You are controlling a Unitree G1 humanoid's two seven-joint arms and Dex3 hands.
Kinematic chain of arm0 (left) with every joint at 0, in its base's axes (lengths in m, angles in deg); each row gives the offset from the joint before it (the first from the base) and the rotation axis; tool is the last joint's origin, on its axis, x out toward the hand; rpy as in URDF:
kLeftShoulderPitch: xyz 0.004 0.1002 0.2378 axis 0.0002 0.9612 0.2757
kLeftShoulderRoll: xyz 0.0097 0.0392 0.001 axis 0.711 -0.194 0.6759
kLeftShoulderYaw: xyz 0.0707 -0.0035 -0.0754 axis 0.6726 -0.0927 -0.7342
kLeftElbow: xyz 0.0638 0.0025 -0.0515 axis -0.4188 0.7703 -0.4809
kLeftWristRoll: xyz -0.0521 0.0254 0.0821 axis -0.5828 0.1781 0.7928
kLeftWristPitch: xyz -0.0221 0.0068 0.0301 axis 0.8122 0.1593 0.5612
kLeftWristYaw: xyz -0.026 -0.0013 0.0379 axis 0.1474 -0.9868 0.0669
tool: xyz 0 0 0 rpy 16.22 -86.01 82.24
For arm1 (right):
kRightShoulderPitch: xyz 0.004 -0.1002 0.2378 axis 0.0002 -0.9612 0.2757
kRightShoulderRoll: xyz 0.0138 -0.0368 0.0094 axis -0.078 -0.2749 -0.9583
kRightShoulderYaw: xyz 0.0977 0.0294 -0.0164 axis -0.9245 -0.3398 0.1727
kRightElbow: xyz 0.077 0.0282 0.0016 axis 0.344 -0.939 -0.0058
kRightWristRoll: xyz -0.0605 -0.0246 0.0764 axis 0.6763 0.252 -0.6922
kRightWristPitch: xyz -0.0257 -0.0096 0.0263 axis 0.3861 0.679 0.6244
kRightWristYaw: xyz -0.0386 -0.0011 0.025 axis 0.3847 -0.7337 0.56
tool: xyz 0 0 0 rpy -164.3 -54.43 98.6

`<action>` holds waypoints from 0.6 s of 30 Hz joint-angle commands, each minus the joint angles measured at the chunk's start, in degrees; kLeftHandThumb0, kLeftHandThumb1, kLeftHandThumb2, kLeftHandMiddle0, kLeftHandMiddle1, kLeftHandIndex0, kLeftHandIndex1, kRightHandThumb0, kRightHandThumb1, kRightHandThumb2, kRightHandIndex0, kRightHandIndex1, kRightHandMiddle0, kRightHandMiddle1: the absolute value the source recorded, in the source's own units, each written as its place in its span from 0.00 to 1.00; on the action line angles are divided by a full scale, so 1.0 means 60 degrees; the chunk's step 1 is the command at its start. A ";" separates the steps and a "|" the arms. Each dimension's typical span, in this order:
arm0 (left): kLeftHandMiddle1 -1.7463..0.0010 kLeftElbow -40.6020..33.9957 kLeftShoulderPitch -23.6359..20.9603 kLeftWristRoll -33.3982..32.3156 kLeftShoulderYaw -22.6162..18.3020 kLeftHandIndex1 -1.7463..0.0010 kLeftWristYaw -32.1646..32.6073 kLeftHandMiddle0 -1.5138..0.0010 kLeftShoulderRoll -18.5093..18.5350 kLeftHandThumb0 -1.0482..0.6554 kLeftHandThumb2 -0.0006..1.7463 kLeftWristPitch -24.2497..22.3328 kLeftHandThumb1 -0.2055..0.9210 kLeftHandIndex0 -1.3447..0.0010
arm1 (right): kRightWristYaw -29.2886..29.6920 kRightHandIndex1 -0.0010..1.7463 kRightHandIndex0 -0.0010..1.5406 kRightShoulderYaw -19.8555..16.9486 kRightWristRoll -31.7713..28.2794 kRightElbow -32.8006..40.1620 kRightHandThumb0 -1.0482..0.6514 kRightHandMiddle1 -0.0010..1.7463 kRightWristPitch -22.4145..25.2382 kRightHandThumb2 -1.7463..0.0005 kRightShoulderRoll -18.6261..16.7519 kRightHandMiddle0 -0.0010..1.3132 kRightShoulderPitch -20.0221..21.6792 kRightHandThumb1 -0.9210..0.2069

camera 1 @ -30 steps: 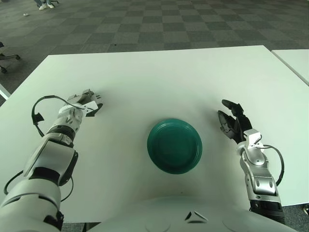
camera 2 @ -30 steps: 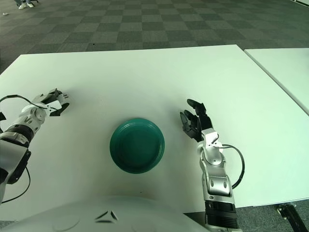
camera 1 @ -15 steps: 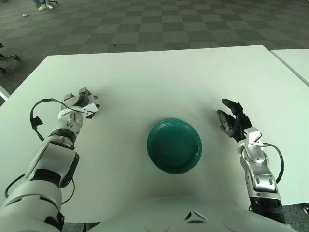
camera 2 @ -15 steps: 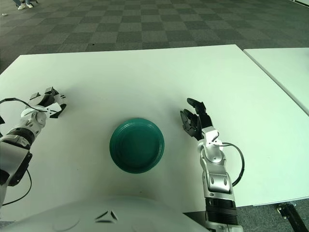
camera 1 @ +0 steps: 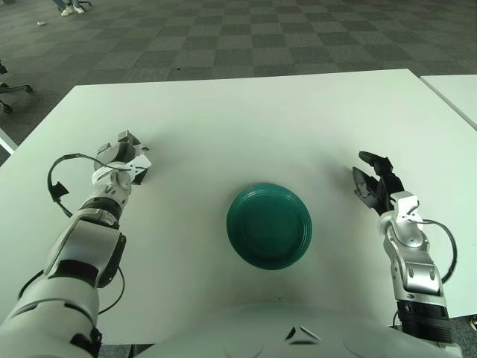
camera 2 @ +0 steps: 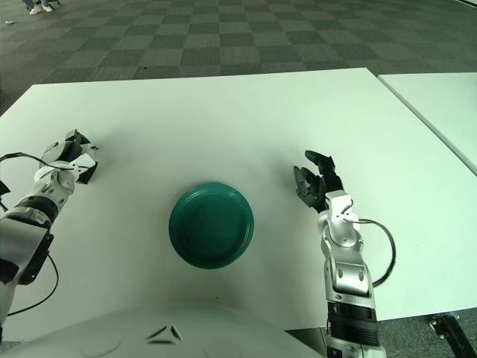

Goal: Put the charger into the plate.

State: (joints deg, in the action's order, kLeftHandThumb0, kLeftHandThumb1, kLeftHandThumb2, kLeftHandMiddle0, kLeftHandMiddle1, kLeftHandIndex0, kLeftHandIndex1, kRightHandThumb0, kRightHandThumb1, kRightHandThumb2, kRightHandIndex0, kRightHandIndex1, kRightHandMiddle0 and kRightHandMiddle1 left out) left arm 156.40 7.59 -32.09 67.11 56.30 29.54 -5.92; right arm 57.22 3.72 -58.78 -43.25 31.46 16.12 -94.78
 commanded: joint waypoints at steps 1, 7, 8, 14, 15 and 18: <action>0.14 0.0372 0.0795 0.0193 0.0220 0.00 -0.0055 0.44 -0.0226 0.62 0.84 -0.0138 0.29 0.59 | -0.0205 0.01 0.23 -0.0308 -0.0196 0.0536 0.30 0.50 0.0279 0.68 0.0239 0.00 -0.0433 0.01; 0.15 0.0399 0.0796 0.0262 0.0330 0.00 0.0129 0.43 -0.0196 0.62 0.85 -0.0132 0.27 0.58 | -0.0233 0.01 0.23 -0.0230 0.0026 0.1144 0.29 0.49 0.1055 0.68 0.0422 0.00 -0.0123 0.00; 0.16 0.0400 0.0797 0.0274 0.0342 0.00 0.0161 0.42 -0.0190 0.62 0.85 -0.0121 0.27 0.58 | -0.0181 0.01 0.23 -0.0145 0.0063 0.1172 0.29 0.49 0.1142 0.68 0.0355 0.00 -0.0061 0.00; 0.16 0.0275 0.0625 0.0253 0.0297 0.00 0.0365 0.42 -0.0092 0.62 0.85 0.0077 0.26 0.57 | -0.0115 0.01 0.24 -0.0194 -0.0044 0.1142 0.29 0.49 0.1229 0.69 0.0299 0.00 -0.0041 0.01; 0.16 0.0226 0.0564 0.0248 0.0290 0.00 0.0395 0.42 -0.0051 0.62 0.85 0.0118 0.26 0.57 | -0.0153 0.01 0.24 -0.0315 -0.0129 0.1103 0.29 0.50 0.1163 0.69 0.0333 0.00 -0.0102 0.01; 0.16 -0.0060 0.0098 0.0229 0.0234 0.00 0.0407 0.42 0.0222 0.62 0.86 0.0306 0.26 0.57 | -0.0205 0.01 0.24 -0.0436 -0.0222 0.1077 0.29 0.50 0.1093 0.70 0.0372 0.00 -0.0179 0.01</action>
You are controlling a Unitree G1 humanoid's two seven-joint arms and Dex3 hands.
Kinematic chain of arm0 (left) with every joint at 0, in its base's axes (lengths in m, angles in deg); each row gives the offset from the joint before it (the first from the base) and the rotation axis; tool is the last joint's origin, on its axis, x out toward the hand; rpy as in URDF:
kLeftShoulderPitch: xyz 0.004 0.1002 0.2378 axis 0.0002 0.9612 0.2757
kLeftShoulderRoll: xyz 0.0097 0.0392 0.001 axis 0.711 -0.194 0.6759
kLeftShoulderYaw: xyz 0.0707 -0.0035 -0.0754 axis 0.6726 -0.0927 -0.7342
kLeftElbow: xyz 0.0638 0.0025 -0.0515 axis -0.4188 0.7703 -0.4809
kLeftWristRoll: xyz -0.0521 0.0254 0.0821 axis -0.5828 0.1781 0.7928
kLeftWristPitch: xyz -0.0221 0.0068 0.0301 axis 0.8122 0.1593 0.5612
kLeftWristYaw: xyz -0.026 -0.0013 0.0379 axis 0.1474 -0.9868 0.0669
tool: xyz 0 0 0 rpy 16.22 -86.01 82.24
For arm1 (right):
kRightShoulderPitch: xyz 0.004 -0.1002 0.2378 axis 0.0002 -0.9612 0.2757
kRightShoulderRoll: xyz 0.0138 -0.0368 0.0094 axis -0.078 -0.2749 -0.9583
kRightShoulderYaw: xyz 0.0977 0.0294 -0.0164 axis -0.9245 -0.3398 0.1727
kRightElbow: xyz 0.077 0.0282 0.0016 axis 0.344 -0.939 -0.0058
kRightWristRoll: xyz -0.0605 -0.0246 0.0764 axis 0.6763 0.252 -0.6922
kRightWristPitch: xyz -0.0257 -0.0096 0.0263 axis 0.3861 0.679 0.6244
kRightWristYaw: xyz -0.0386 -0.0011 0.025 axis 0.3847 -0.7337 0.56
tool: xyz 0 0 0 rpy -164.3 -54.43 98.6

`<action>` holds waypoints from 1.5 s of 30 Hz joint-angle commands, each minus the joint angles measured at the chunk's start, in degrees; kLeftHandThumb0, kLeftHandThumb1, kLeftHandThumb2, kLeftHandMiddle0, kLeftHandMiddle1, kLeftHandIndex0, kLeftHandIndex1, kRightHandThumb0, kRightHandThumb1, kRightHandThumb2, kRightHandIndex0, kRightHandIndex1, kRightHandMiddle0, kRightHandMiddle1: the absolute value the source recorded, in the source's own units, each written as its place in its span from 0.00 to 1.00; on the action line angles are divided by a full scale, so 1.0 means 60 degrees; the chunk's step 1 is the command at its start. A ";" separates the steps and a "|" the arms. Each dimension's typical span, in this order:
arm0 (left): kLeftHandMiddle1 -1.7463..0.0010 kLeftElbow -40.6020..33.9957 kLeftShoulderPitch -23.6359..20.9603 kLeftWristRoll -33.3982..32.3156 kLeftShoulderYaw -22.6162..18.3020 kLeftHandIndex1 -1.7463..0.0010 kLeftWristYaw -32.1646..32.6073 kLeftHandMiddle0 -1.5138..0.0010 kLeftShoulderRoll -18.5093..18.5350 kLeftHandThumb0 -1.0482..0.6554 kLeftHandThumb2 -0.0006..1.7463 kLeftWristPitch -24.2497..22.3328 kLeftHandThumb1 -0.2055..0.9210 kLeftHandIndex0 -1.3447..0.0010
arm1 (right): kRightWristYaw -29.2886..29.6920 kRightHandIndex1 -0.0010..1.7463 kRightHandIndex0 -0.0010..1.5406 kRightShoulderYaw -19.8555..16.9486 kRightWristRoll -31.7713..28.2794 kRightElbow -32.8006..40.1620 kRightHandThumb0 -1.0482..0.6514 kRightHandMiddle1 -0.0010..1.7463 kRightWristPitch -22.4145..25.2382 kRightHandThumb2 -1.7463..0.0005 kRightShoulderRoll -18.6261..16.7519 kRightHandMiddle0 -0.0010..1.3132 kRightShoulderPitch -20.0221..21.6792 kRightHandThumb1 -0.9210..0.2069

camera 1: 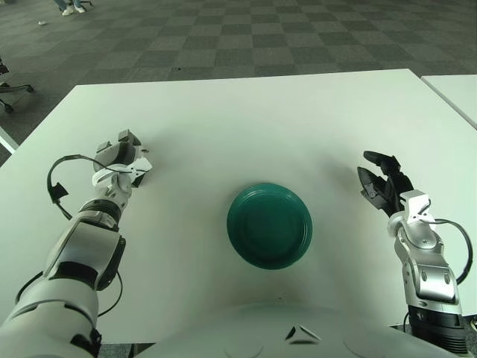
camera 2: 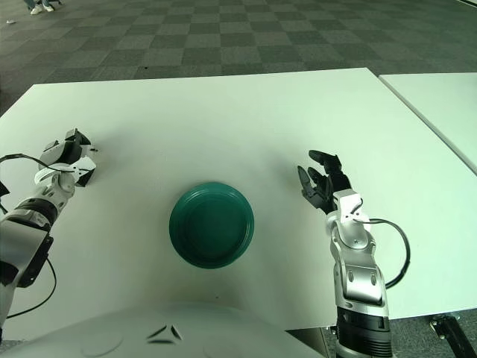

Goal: Put the charger into the plate.

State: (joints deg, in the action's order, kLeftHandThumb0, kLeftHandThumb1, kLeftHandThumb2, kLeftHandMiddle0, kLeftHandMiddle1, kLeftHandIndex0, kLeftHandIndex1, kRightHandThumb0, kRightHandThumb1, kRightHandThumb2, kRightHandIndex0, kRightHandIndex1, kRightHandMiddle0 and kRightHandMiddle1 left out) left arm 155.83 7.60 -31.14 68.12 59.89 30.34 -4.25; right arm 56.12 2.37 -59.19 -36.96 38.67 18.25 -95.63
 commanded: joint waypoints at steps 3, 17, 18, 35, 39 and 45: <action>0.15 -0.0101 -0.0130 0.0110 0.0058 0.00 -0.0037 0.42 0.0241 0.62 0.86 0.0195 0.25 0.57 | -0.0081 0.01 0.24 -0.0315 -0.0294 -0.0108 0.29 0.50 -0.0171 0.70 0.0005 0.00 0.0018 0.01; 0.05 -0.7837 0.1139 0.1342 -0.0039 0.00 -0.0377 0.50 0.0591 0.62 0.85 -0.0668 0.32 0.61 | 0.0045 0.01 0.24 -0.0183 -0.0212 0.0166 0.28 0.51 -0.0247 0.70 -0.0158 0.00 -0.0245 0.01; 0.05 -0.8748 0.1390 0.1394 -0.0038 0.00 -0.0653 0.50 0.0465 0.62 0.85 -0.0842 0.32 0.61 | 0.0043 0.01 0.24 -0.0185 -0.0211 0.0172 0.28 0.51 -0.0249 0.70 -0.0159 0.00 -0.0254 0.01; 0.03 -1.1624 0.2394 0.1381 0.1267 0.00 -0.2452 0.49 -0.1138 0.62 0.88 -0.0384 0.29 0.60 | -0.0467 0.00 0.22 0.0073 -0.1269 0.0097 0.30 0.49 -0.0657 0.69 -0.1039 0.00 -0.0463 0.04; 0.02 -1.1951 0.2470 0.1352 0.1377 0.00 -0.3121 0.49 -0.1393 0.61 0.89 -0.0510 0.28 0.60 | -0.0432 0.00 0.22 0.0159 -0.1420 0.0005 0.31 0.50 -0.0776 0.68 -0.1226 0.00 -0.0451 0.06; 0.01 -1.2653 0.2363 0.2173 0.1929 0.00 -0.4012 0.49 -0.2002 0.61 0.90 -0.0808 0.27 0.59 | -0.0401 0.00 0.21 0.0258 -0.1387 0.0098 0.31 0.50 -0.0896 0.68 -0.1327 0.00 -0.0621 0.07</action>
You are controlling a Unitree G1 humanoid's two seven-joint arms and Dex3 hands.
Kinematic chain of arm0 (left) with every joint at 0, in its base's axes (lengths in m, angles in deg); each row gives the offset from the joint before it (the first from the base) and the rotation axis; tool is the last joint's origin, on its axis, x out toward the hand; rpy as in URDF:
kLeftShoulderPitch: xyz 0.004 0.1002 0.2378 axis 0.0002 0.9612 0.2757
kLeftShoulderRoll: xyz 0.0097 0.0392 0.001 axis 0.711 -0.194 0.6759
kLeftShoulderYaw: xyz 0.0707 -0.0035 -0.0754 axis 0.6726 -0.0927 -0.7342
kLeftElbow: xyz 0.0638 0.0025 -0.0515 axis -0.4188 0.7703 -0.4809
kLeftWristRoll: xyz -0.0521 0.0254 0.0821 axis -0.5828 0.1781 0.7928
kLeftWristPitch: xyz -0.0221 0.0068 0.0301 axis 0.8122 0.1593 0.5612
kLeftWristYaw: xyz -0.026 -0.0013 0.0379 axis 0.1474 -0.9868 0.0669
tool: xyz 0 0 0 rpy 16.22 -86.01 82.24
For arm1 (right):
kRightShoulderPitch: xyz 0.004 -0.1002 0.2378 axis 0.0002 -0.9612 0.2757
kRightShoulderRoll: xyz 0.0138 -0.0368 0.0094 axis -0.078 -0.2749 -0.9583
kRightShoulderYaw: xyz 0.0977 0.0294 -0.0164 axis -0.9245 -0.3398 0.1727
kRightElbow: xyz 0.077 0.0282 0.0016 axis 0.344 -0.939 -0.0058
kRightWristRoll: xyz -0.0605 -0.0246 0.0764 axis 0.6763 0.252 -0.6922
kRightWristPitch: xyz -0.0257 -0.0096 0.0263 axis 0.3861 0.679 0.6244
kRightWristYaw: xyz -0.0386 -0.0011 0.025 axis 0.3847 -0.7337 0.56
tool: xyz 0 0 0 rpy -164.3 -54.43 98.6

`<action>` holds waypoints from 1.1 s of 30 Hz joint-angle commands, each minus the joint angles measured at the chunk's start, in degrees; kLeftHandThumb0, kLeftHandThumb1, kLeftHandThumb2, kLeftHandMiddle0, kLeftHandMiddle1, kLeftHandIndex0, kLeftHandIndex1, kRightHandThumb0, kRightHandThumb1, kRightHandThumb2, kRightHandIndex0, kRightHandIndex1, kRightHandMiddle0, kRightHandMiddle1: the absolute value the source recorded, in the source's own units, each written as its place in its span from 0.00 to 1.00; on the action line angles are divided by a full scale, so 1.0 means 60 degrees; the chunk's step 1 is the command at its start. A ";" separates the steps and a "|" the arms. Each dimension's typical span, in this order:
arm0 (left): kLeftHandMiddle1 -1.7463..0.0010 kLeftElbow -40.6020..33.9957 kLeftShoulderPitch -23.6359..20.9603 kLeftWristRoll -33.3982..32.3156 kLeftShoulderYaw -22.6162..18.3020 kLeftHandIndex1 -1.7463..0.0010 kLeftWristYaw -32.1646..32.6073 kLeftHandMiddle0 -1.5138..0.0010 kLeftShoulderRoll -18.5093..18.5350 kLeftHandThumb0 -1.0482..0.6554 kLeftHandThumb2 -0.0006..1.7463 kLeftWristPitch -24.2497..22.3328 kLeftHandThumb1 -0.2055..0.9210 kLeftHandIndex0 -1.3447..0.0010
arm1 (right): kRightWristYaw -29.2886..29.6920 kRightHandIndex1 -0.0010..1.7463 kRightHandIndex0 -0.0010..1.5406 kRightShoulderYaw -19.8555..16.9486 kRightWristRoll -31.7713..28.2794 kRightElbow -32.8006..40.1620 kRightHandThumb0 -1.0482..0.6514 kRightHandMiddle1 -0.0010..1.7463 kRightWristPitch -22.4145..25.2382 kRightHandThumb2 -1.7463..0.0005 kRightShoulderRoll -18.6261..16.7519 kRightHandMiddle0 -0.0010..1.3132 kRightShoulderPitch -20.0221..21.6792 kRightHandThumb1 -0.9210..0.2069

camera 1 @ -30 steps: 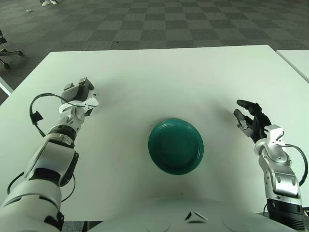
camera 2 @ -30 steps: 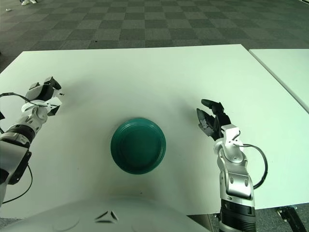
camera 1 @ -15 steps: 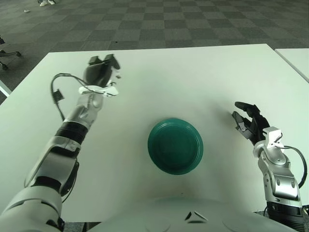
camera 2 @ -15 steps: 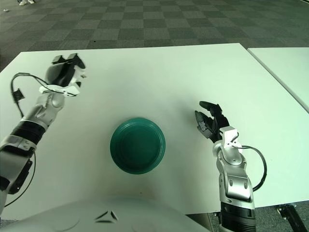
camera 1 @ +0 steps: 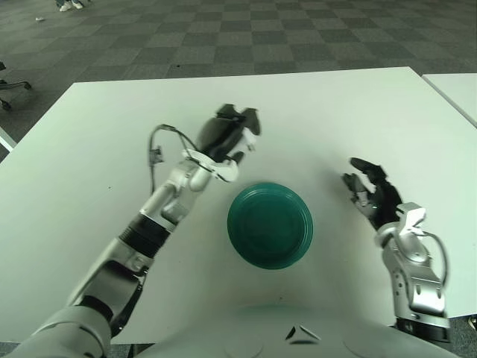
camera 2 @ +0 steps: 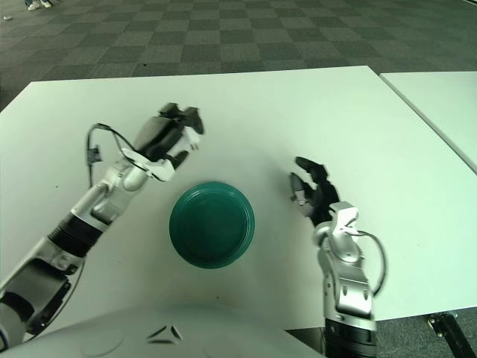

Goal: Put the charger into the plate.

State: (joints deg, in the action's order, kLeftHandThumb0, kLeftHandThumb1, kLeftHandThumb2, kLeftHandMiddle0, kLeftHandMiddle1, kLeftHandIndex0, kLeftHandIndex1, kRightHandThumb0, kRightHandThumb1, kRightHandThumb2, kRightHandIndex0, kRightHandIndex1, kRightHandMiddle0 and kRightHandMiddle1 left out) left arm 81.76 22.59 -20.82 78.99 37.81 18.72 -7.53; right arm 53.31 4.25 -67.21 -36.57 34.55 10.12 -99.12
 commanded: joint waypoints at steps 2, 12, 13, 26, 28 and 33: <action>0.01 -0.0489 -0.0104 0.0676 0.0195 0.00 -0.0494 0.49 -0.0149 0.61 0.90 -0.0285 0.27 0.59 | 0.0080 0.00 0.21 -0.0012 -0.0026 0.0087 0.32 0.50 -0.0237 0.67 -0.0010 0.00 -0.0108 0.07; 0.01 -0.1108 0.0477 0.1103 0.1193 0.00 -0.0412 0.49 -0.0798 0.61 0.90 0.0780 0.27 0.59 | 0.0349 0.00 0.19 0.0353 0.0342 0.1386 0.29 0.48 0.0054 0.67 0.0013 0.00 -0.0751 0.06; 0.01 -0.1314 0.0544 0.1164 0.1324 0.00 -0.0489 0.49 -0.0830 0.61 0.90 0.0858 0.27 0.60 | 0.0368 0.00 0.19 0.0384 0.0360 0.1439 0.29 0.48 0.0071 0.67 -0.0002 0.00 -0.0787 0.06; 0.01 -0.3523 0.0561 0.1944 0.1228 0.00 -0.2804 0.48 -0.0160 0.61 0.91 0.1120 0.26 0.59 | 0.0598 0.00 0.19 0.0737 0.0500 0.1812 0.29 0.48 0.0143 0.68 -0.0108 0.00 -0.1092 0.06; 0.01 -0.3412 0.0608 0.2053 0.1288 0.00 -0.2827 0.48 -0.0111 0.61 0.91 0.1281 0.26 0.58 | 0.0637 0.00 0.19 0.0800 0.0525 0.1850 0.29 0.48 0.0137 0.68 -0.0126 0.00 -0.1136 0.06; 0.06 -0.3040 0.0681 0.1774 0.1216 0.00 -0.2500 0.46 0.0045 0.61 0.89 0.1972 0.25 0.58 | 0.0730 0.00 0.19 0.0927 0.0562 0.1907 0.29 0.48 0.0122 0.68 -0.0142 0.00 -0.1205 0.05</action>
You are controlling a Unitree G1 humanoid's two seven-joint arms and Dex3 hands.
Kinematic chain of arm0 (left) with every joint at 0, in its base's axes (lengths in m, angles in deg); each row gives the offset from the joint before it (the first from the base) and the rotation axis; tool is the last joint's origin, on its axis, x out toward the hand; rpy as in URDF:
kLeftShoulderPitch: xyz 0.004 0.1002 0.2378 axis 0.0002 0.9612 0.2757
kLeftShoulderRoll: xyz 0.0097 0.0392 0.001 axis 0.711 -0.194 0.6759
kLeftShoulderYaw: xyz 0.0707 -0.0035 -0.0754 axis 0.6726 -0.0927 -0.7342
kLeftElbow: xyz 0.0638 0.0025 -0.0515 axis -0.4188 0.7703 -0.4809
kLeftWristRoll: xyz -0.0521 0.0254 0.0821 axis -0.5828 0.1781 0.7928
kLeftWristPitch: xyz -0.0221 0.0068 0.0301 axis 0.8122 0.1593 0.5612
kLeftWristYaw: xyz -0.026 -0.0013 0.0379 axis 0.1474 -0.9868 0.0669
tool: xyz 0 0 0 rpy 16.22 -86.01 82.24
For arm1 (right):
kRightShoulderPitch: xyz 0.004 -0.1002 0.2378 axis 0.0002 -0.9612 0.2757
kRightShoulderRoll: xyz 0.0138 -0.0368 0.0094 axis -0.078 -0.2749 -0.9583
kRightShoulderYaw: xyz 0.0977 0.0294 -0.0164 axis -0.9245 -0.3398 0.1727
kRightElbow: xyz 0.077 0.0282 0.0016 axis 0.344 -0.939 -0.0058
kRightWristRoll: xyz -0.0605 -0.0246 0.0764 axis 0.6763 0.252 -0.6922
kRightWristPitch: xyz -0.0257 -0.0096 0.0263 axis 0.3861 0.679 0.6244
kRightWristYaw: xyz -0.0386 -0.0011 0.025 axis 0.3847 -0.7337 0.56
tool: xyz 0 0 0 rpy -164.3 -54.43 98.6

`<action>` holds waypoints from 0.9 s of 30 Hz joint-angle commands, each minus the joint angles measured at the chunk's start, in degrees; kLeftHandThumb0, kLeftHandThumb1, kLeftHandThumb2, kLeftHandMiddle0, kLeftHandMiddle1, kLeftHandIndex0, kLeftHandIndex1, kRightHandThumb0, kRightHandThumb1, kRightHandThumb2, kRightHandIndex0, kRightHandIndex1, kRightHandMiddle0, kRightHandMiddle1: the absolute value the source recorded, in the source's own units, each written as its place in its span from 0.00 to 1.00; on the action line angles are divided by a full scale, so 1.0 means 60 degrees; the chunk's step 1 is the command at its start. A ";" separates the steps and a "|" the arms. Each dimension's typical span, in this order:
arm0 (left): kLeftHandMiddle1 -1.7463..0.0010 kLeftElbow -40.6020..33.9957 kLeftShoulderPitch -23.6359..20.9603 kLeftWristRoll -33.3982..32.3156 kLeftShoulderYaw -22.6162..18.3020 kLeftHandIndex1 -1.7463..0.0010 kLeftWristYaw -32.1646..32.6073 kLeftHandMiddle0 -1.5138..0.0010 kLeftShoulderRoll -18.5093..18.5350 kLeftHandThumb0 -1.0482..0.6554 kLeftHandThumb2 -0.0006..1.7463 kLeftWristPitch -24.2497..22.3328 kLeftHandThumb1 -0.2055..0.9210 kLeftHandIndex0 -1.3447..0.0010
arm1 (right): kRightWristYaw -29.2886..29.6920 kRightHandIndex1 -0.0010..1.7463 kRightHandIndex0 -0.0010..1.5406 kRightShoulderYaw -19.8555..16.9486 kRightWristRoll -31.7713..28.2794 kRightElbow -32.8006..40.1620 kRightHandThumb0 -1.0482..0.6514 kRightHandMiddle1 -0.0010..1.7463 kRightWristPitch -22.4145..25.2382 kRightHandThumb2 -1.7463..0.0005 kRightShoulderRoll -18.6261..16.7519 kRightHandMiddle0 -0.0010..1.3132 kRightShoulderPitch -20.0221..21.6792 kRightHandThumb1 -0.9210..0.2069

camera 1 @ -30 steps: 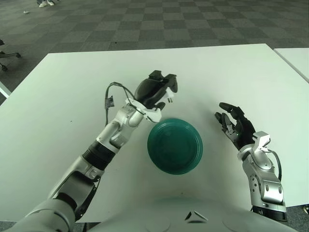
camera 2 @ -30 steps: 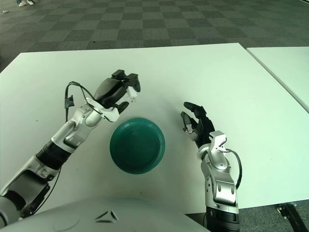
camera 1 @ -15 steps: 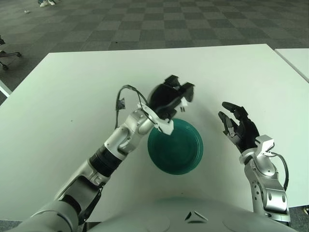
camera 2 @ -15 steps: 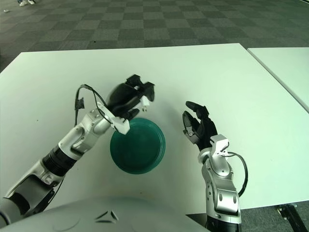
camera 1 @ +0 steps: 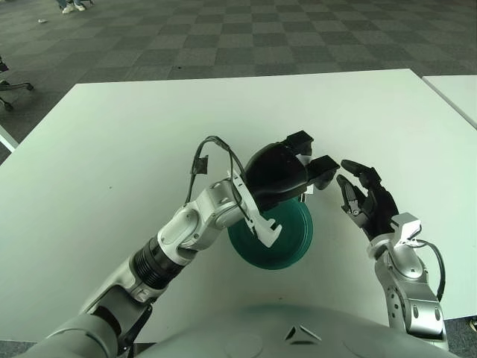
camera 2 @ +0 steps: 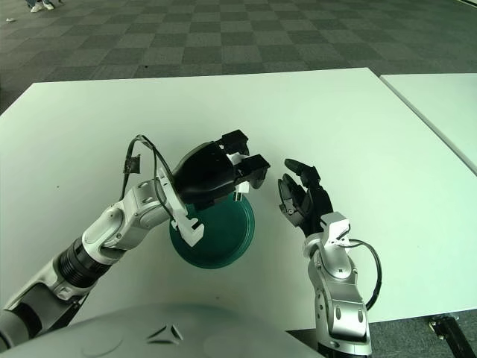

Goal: Put the charger into the plate.

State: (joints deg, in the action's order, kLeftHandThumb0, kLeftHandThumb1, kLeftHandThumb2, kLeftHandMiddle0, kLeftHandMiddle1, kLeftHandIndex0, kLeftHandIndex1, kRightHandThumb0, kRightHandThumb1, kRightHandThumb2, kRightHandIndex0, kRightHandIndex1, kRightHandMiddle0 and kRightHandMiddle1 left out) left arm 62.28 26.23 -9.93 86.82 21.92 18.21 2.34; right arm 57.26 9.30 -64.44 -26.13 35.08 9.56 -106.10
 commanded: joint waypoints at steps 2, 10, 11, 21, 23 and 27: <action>0.07 0.0207 0.0147 -0.0211 -0.0140 0.00 0.0170 0.44 0.0202 0.61 0.89 0.0575 0.24 0.57 | 0.0106 0.00 0.19 0.0136 0.0120 0.0190 0.29 0.48 0.0032 0.68 -0.0060 0.00 -0.0064 0.05; 0.09 0.0132 0.0673 -0.0162 -0.0313 0.00 0.0195 0.44 0.0599 0.61 0.89 0.1229 0.24 0.56 | 0.0253 0.00 0.19 0.0333 0.0191 0.0269 0.29 0.48 0.0036 0.68 -0.0090 0.00 -0.0123 0.05; 0.10 0.0143 0.0745 -0.0114 -0.0318 0.00 0.0232 0.44 0.0612 0.61 0.89 0.1281 0.24 0.56 | 0.0262 0.00 0.19 0.0343 0.0196 0.0272 0.29 0.48 0.0038 0.68 -0.0091 0.00 -0.0125 0.05; 0.07 -0.0111 0.1660 0.0648 -0.0789 0.00 0.0706 0.46 0.0650 0.61 0.89 0.1104 0.25 0.57 | 0.0324 0.00 0.19 0.0423 0.0269 0.0275 0.29 0.48 0.0074 0.69 -0.0135 0.00 -0.0082 0.05; 0.06 -0.0165 0.1802 0.0741 -0.0841 0.00 0.0719 0.46 0.0599 0.61 0.89 0.1008 0.26 0.57 | 0.0333 0.00 0.19 0.0435 0.0278 0.0271 0.29 0.48 0.0078 0.69 -0.0142 0.00 -0.0074 0.05; 0.05 -0.0175 0.2028 0.0780 -0.0880 0.00 0.0721 0.46 0.0476 0.61 0.89 0.0882 0.26 0.58 | 0.0344 0.00 0.19 0.0442 0.0280 0.0272 0.29 0.48 0.0079 0.69 -0.0140 0.00 -0.0072 0.05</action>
State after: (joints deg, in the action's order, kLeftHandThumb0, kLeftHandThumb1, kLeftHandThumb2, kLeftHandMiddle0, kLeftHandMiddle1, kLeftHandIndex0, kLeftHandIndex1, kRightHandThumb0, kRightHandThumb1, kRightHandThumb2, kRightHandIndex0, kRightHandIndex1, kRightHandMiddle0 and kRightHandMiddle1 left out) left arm 62.07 37.53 -5.92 82.26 25.40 21.48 8.15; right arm 59.19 11.82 -62.95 -25.28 35.13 8.91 -106.90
